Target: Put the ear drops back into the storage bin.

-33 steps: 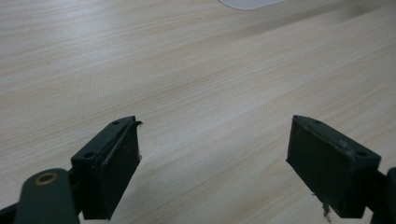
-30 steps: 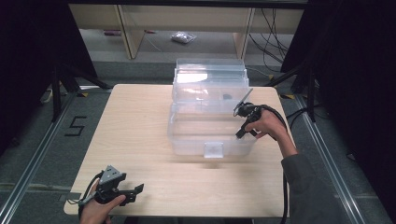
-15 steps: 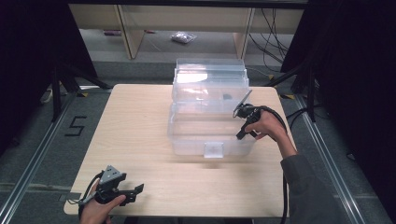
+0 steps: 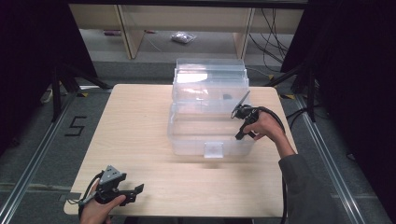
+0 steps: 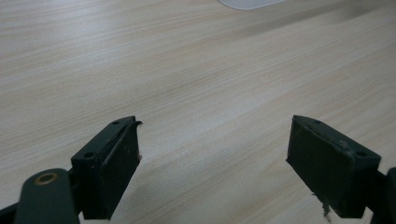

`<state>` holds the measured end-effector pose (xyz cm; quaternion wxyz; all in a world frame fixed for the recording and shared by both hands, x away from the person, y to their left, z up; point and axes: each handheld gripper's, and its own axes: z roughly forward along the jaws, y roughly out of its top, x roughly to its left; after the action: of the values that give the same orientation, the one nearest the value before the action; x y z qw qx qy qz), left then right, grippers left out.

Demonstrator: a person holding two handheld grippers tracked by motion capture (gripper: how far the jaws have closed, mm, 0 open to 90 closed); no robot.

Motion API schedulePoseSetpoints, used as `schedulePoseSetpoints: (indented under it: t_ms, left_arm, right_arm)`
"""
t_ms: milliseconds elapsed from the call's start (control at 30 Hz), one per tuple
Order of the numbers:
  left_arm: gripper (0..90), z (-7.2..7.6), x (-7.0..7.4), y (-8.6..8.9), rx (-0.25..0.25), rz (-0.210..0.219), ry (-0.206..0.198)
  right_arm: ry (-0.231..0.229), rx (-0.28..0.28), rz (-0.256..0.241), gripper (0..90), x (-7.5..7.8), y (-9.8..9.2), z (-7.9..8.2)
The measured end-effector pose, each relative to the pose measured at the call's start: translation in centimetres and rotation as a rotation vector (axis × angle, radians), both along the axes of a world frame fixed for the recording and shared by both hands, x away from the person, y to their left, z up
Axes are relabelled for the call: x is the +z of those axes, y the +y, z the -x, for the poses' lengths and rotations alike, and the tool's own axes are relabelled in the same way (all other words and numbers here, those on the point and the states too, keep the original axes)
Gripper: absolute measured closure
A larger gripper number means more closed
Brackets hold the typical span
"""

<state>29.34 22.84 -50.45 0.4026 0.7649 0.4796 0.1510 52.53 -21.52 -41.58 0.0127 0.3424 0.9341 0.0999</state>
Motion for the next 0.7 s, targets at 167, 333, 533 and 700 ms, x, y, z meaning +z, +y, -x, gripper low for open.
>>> schedulePoseSetpoints:
  t_ms: [167,333,533,700]
  left_arm:
    - [16.2,0.0,0.0,-0.02,0.0,0.002,-0.001]
    - [16.2,0.0,0.1,0.17,-0.016,-0.021,0.005]
    - [16.2,-0.01,0.11,0.19,-0.017,-0.023,0.005]
    - [16.2,0.0,0.07,0.09,-0.012,-0.015,0.004]
  right_arm:
    - [0.023,-0.035,-0.003,60.1,-0.45,-0.08,0.23]
    - [0.026,-0.036,-0.001,60.1,-0.78,-0.17,0.31]
    - [0.03,-0.031,0.003,60.1,-0.85,-0.29,0.33]
    - [0.031,-0.039,0.005,60.0,-0.91,-0.34,0.37]
